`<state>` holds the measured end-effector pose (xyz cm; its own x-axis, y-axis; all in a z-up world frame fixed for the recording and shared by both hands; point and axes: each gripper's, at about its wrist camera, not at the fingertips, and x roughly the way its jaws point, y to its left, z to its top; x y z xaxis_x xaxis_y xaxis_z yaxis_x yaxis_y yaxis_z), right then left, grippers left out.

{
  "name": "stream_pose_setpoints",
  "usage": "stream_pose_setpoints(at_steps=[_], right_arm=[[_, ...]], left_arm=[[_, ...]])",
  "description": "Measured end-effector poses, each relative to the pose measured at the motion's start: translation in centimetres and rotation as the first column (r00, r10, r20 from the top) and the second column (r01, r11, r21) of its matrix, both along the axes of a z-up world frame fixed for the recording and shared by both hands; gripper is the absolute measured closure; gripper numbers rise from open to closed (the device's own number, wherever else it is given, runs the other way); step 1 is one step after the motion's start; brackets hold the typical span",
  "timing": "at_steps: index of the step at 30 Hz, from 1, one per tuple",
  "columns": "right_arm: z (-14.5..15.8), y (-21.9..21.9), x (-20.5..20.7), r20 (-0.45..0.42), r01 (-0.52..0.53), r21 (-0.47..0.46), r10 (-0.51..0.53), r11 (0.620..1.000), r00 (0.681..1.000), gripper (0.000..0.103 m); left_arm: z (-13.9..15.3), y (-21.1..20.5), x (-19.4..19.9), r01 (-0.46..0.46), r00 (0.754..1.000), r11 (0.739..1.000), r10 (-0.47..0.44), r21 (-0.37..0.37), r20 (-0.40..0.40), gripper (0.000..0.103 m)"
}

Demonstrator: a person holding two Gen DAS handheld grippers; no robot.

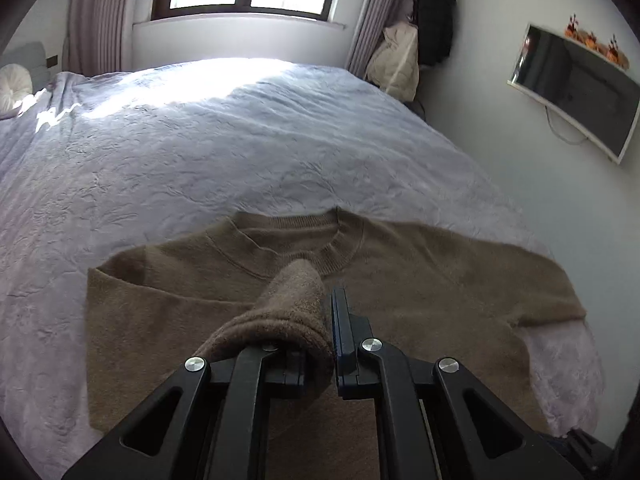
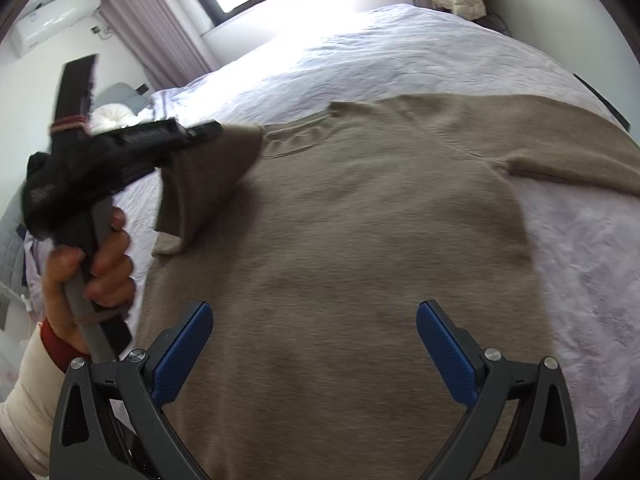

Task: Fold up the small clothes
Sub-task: 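Lift the sleeve with the left tool, fold it across the sweater body, release, then grasp the cuff of the other sleeve with the right tool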

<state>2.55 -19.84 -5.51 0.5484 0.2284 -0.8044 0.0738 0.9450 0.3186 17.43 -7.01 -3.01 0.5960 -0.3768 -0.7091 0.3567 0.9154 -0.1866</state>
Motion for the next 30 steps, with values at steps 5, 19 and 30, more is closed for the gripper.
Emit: stream_pose_setpoints(at_steps=[5, 19, 30], right_arm=[[-0.7, -2.2, 0.1, -0.03, 0.033, -0.001, -0.033, 0.999, 0.999, 0.001], [2.2, 6.6, 8.0, 0.036, -0.255, -0.36, 0.286, 0.898, 0.958, 0.001], [-4.3, 17.6, 13.4, -0.179, -0.448, -0.738, 0.493, 0.504, 0.851, 0.033]], left_arm=[[-3.1, -1.8, -0.3, 0.023, 0.999, 0.988, -0.019, 0.15, -0.032, 0.092], [-2.0, 12.9, -6.1, -0.217, 0.975, 0.955, 0.203, 0.205, 0.084, 0.018], [-8.0, 16.2, -3.3, -0.336, 0.929, 0.91, 0.363, 0.245, -0.074, 0.018]])
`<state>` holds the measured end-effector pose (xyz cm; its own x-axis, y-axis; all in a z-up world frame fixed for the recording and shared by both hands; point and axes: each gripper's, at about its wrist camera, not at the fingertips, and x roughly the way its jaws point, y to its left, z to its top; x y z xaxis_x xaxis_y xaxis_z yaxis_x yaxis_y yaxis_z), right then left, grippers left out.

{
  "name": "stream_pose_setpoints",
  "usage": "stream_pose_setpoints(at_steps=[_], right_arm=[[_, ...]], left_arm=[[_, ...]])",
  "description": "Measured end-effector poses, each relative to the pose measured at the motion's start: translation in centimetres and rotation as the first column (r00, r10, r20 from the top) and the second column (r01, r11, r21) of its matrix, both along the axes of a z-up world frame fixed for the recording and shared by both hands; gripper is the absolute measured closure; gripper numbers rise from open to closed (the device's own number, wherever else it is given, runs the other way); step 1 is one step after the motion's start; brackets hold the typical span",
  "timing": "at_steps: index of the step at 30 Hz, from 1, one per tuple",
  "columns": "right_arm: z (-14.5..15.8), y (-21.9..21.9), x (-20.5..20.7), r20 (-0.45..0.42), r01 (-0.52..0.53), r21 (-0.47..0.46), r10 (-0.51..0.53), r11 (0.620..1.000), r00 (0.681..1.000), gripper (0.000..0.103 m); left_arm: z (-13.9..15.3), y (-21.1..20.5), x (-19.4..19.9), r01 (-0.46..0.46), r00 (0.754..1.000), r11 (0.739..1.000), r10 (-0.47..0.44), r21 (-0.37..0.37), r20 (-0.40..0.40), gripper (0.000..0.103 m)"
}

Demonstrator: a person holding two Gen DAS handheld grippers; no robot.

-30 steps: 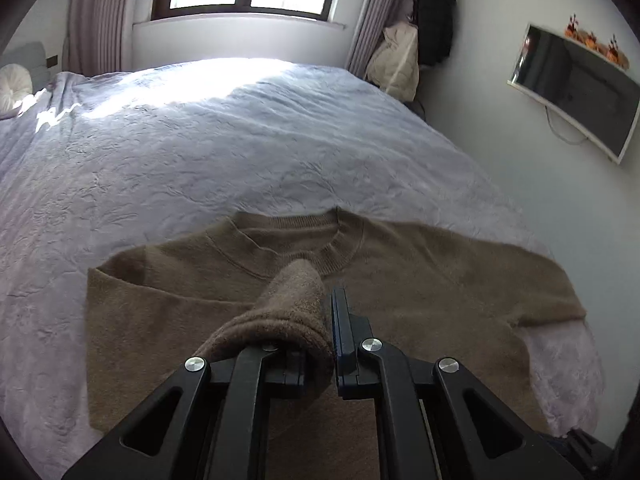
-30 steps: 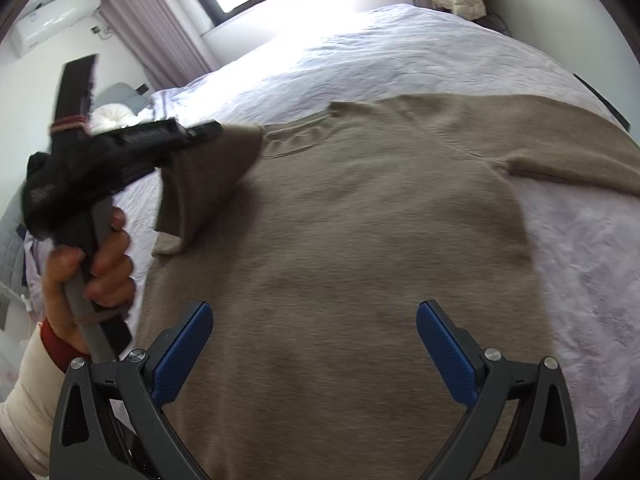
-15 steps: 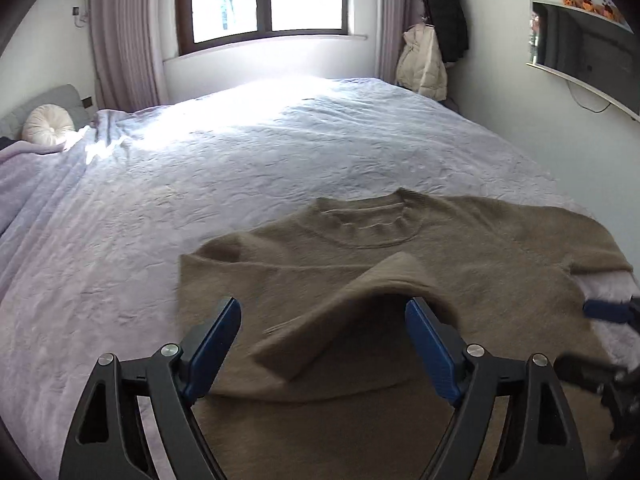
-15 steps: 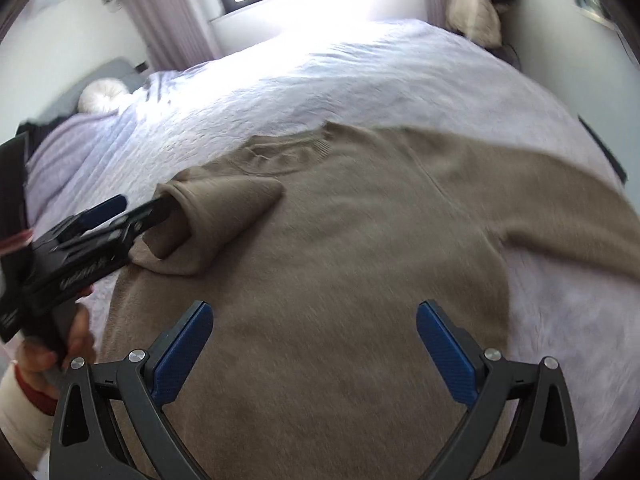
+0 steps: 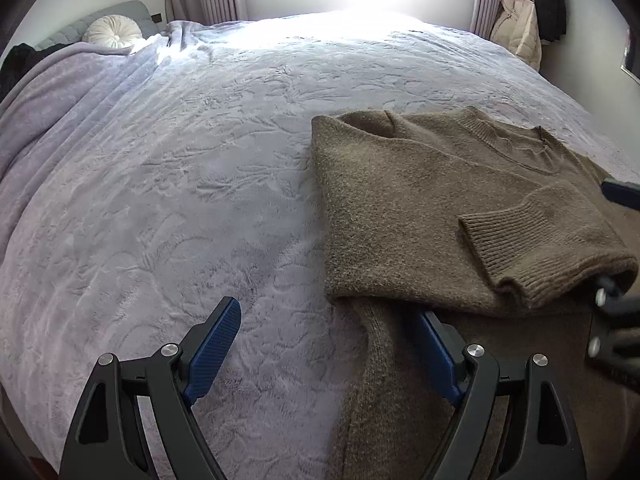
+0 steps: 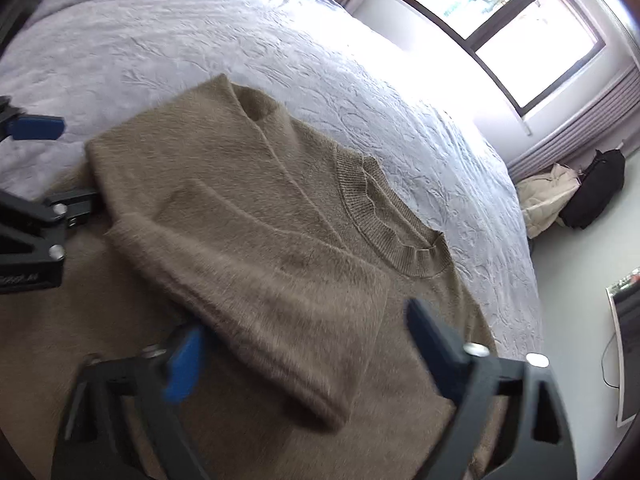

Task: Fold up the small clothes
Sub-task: 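Grasp the cuff of the other sleeve with the right tool, then fold the held sleeve across the sweater body with the right tool, release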

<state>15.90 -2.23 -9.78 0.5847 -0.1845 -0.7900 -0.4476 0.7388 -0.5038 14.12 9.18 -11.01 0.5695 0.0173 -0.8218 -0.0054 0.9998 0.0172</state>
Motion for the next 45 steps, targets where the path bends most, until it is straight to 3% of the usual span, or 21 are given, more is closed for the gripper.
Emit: stream_pose_setpoints(at_steps=[1, 2, 4, 6, 9, 11, 14, 16, 18, 21, 23, 26, 29, 33, 34, 35, 37, 38, 39, 42, 45], right_arm=[[0.2, -0.5, 0.8, -0.019, 0.025, 0.034, -0.025, 0.999, 1.0, 0.067], [0.7, -1.3, 1.6, -0.038, 0.055, 0.096, -0.052, 0.994, 0.998, 0.09], [2.4, -3.8, 2.8, -0.027, 0.138, 0.245, -0.135, 0.96, 0.99, 0.091], [4.4, -7.9, 4.0, 0.021, 0.231, 0.382, -0.259, 0.895, 0.966, 0.091], [5.0, -15.4, 5.3, -0.014, 0.36, 0.561, -0.426, 0.745, 0.904, 0.091], [2.6, -20.5, 5.8, -0.16, 0.474, 0.653, -0.504, 0.591, 0.849, 0.09], [-1.8, -25.4, 5.1, -0.391, 0.607, 0.707, -0.514, 0.363, 0.763, 0.074], [-3.3, -27.6, 3.7, -0.458, 0.597, 0.777, -0.472, 0.199, 0.753, 0.072], [-3.3, -28.2, 3.0, -0.478, 0.583, 0.802, -0.445, 0.13, 0.757, 0.061], [-3.0, -28.3, 2.9, -0.49, 0.576, 0.811, -0.42, 0.101, 0.763, 0.053], [-3.0, -28.1, 3.1, -0.492, 0.57, 0.817, -0.413, 0.086, 0.767, 0.053], [-3.5, -28.1, 3.1, -0.494, 0.562, 0.825, -0.405, 0.063, 0.77, 0.053], [-3.9, -28.0, 3.2, -0.485, 0.551, 0.831, -0.391, 0.072, 0.782, 0.053], [-3.7, -28.3, 2.9, -0.486, 0.549, 0.832, -0.375, 0.077, 0.789, 0.053], [-3.7, -28.3, 2.9, -0.486, 0.549, 0.832, -0.372, 0.079, 0.791, 0.053], [-3.8, -28.5, 2.8, -0.485, 0.548, 0.832, -0.372, 0.081, 0.791, 0.053], [-3.8, -28.3, 3.0, -0.485, 0.551, 0.83, -0.374, 0.087, 0.79, 0.058], [-3.7, -28.2, 3.2, -0.486, 0.557, 0.824, -0.38, 0.1, 0.787, 0.081], [-3.5, -28.0, 3.5, -0.487, 0.565, 0.817, -0.385, 0.116, 0.784, 0.096], [-1.8, -27.4, 4.3, -0.436, 0.51, 0.852, -0.376, 0.121, 0.818, 0.096], [0.8, -26.9, 4.7, -0.307, 0.37, 0.92, -0.349, 0.131, 0.885, 0.096]], left_arm=[[-0.2, 0.1, 0.2, -0.007, 1.0, 1.0, 0.007, -0.002, -0.003, 0.018], [-0.3, 0.1, 0.3, -0.013, 1.0, 1.0, 0.013, -0.002, -0.002, 0.018], [-0.3, 0.0, 0.4, -0.019, 1.0, 1.0, 0.019, 0.003, 0.001, 0.018], [-0.4, -0.2, 0.5, -0.022, 1.0, 1.0, 0.022, 0.007, 0.003, 0.018], [-0.6, -0.3, 0.6, -0.024, 1.0, 1.0, 0.024, 0.015, 0.003, 0.018], [-0.5, -0.5, 0.5, -0.025, 1.0, 0.999, 0.025, 0.022, 0.006, 0.017], [0.2, -0.2, 0.1, -0.011, 1.0, 1.0, 0.011, 0.011, 0.009, 0.018], [1.1, 0.1, -0.7, 0.035, 0.999, 0.999, -0.035, -0.021, 0.013, 0.018], [2.5, 0.3, -1.7, 0.084, 0.995, 0.996, -0.083, -0.011, 0.046, 0.018], [4.8, 0.8, -1.9, 0.114, 0.988, 0.993, -0.117, 0.028, 0.103, 0.018], [5.8, 1.0, 0.0, 0.119, 0.988, 0.993, -0.121, 0.027, 0.098, 0.018], [5.6, 1.6, 5.4, 0.116, 0.993, 0.992, -0.114, -0.048, 0.035, 0.018], [4.0, 1.7, 10.5, 0.127, 0.989, 0.983, -0.136, -0.13, -0.062, 0.018], [1.4, 1.1, 14.6, 0.134, 0.977, 0.985, -0.151, -0.11, -0.153, 0.018], [0.8, 1.1, 15.1, 0.132, 0.972, 0.982, -0.155, -0.136, -0.176, 0.025], [0.4, 1.2, 15.5, 0.132, 0.966, 0.977, -0.165, -0.168, -0.2, 0.047], [-0.2, 1.0, 15.8, 0.132, 0.954, 0.966, -0.185, -0.224, -0.236, 0.078], [0.0, 0.8, 15.7, 0.131, 0.958, 0.966, -0.181, -0.221, -0.222, 0.087], [0.4, 0.8, 15.6, 0.126, 0.965, 0.969, -0.17, -0.214, -0.198, 0.091], [1.4, 1.9, 15.2, 0.086, 0.985, 0.969, -0.117, -0.229, -0.125, 0.092], [0.9, 3.9, 15.2, 0.034, 0.993, 0.966, -0.062, -0.257, -0.101, 0.092]])
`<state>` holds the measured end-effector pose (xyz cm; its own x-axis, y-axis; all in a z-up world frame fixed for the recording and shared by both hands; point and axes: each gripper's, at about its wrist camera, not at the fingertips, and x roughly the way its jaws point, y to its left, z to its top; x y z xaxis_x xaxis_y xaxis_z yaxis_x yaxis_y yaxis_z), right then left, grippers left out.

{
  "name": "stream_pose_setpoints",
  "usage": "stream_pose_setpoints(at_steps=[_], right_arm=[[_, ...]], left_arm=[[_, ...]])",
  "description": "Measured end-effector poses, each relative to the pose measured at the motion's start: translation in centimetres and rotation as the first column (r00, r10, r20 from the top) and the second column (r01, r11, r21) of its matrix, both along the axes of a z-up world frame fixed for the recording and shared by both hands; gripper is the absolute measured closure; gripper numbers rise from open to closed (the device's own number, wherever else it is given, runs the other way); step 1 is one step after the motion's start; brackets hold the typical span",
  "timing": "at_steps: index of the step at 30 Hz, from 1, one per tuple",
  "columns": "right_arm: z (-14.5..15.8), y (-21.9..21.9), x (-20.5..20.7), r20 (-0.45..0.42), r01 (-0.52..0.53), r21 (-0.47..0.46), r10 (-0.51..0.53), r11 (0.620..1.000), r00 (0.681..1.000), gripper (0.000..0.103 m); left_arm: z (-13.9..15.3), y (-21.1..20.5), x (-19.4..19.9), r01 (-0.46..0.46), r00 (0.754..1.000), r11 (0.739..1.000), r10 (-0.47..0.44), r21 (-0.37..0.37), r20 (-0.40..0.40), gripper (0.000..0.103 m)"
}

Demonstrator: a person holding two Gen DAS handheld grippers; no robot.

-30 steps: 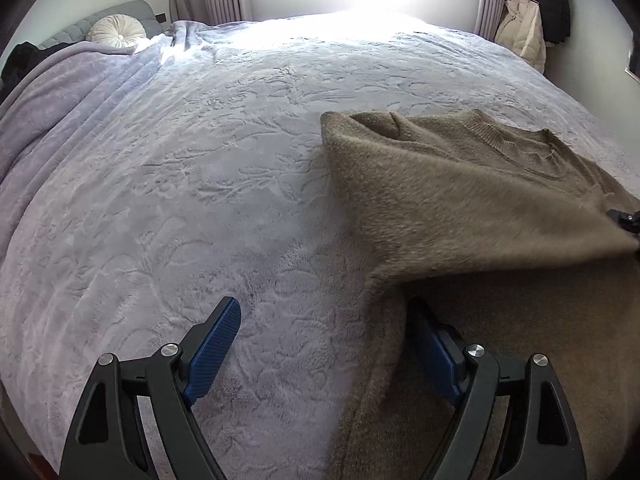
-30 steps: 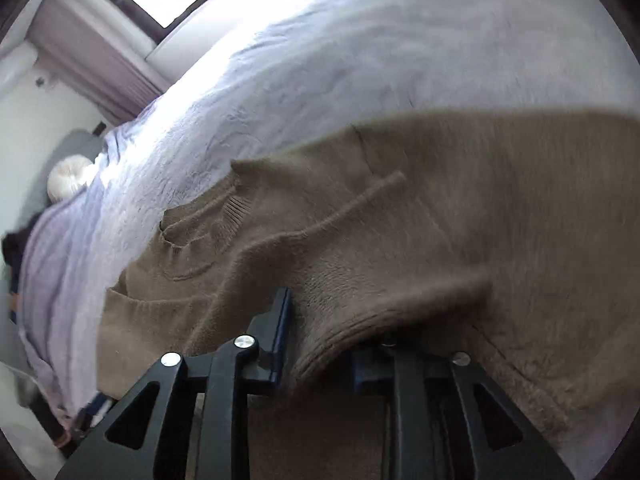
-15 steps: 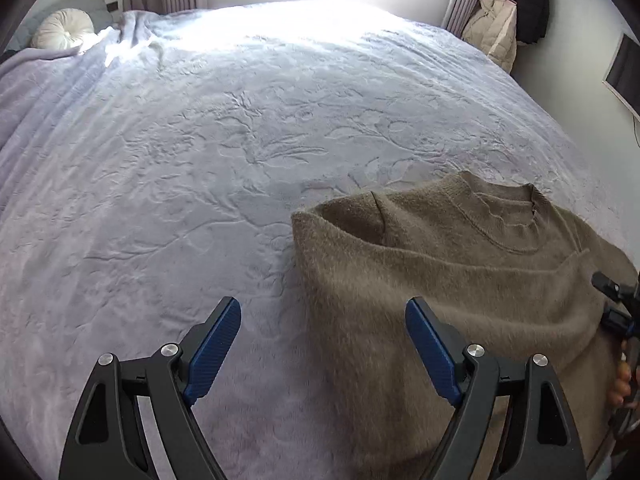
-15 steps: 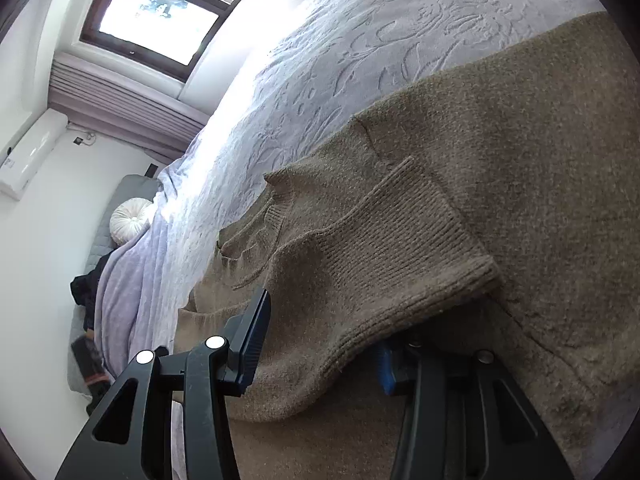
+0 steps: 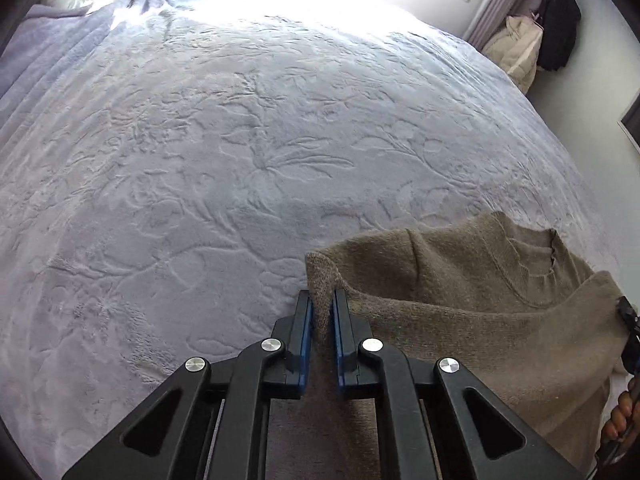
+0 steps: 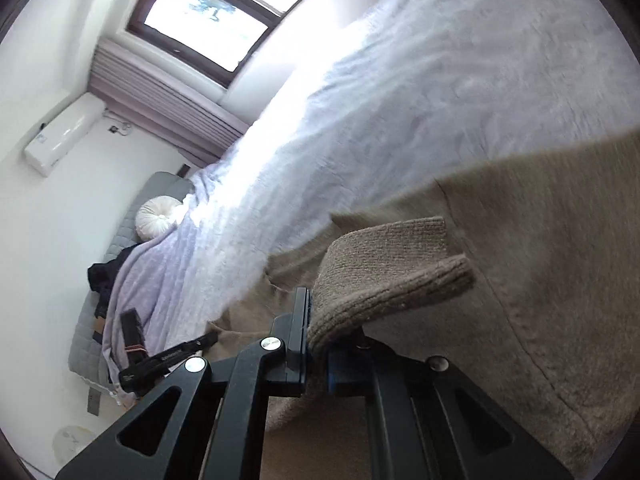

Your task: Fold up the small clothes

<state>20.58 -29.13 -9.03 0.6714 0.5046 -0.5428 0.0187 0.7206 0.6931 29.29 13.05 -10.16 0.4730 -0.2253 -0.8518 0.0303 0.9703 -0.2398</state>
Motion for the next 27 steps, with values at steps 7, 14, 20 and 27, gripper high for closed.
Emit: stream_pose_setpoints(at_steps=[7, 14, 20, 27], right_arm=[[-5.1, -1.7, -0.4, -0.179, 0.058, -0.1, -0.075, 0.993, 0.981, 0.095], [-2.3, -1.4, -3.2, -0.169, 0.083, -0.238, -0.126, 0.968, 0.978, 0.076], [-0.1, 2.1, -3.9, -0.104, 0.012, -0.19, -0.032, 0.982, 0.994, 0.076], [-2.9, 4.7, -4.2, -0.184, -0.034, -0.229, -0.009, 0.973, 0.983, 0.067]], left_arm=[[-1.7, 2.1, -0.5, -0.055, 0.998, 0.997, 0.055, -0.063, 0.007, 0.089], [3.5, 1.6, -4.8, -0.009, 0.987, 0.996, -0.005, 0.091, 0.161, 0.023], [2.7, -2.9, -8.1, 0.135, 0.978, 0.957, -0.17, 0.256, 0.12, 0.023], [-1.8, -0.6, -10.0, 0.077, 0.989, 0.88, -0.125, 0.469, 0.073, 0.021]])
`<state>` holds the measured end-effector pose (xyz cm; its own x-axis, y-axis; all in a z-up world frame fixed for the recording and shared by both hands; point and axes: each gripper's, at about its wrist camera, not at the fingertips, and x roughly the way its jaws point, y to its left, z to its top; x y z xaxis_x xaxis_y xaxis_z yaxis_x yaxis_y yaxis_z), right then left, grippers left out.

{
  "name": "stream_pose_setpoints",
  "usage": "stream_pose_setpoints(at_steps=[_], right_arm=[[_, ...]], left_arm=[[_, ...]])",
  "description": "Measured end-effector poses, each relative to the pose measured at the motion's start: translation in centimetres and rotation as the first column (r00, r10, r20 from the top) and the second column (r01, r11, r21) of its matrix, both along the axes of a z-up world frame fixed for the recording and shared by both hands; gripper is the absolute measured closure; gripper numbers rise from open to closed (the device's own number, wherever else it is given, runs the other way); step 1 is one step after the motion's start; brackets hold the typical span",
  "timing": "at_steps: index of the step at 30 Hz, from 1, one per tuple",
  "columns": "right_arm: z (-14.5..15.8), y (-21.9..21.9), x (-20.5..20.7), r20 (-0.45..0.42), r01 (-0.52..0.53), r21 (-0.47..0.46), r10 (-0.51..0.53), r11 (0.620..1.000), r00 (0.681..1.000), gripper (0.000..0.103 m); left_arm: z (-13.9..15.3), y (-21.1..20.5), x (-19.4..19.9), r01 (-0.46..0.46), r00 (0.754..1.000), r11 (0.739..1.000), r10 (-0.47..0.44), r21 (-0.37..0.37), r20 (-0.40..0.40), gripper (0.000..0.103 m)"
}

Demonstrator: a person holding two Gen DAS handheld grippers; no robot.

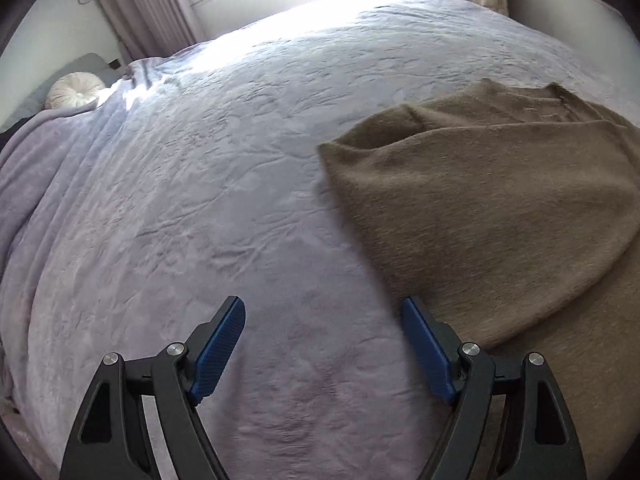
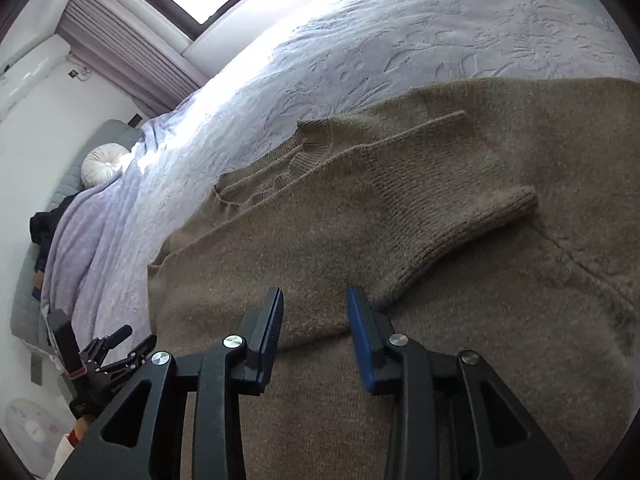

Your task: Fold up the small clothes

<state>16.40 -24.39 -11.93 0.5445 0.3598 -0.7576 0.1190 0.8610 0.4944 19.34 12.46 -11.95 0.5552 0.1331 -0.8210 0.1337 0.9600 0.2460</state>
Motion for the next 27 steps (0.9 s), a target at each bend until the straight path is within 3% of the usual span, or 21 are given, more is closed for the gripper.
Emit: stream_pose_setpoints(at_steps=[1, 5, 9, 14, 23, 27], right_arm=[[0.1, -0.2, -0.3, 0.001, -0.004, -0.006, 0.004, 1.0, 1.0, 0.066], [0.8, -1.2, -2.7, 0.002, -0.003, -0.012, 0.003, 1.0, 1.0, 0.064], [1.3, -1.9, -5.2, 0.02, 0.013, 0.024, -0.013, 1.0, 1.0, 0.048], [1.7, -1.3, -8.3, 0.02, 0.024, 0.041, -0.025, 0.999, 0.999, 0.048], [2.9, -1.1, -13.8, 0.031, 0.03, -0.072, -0.028, 0.997, 0.999, 0.045], [2.1, -1.9, -15.9, 0.025, 0.058, -0.07, -0.057, 0.996, 0.998, 0.043]], left_arm=[[-0.4, 0.9, 0.2, -0.031, 0.999, 0.999, 0.031, 0.019, -0.013, 0.021], [0.7, 4.6, -0.7, -0.109, 0.993, 0.983, 0.101, -0.15, -0.062, 0.021], [2.4, 4.0, -2.8, -0.103, 0.994, 0.98, 0.099, -0.171, -0.036, 0.021], [3.9, 0.2, -5.7, -0.032, 0.999, 0.972, 0.025, -0.233, -0.034, 0.021], [5.2, -8.2, -9.9, 0.095, 0.993, 0.943, -0.112, -0.319, -0.037, 0.021], [3.5, -12.8, -11.9, 0.128, 0.987, 0.954, -0.15, -0.273, -0.064, 0.021]])
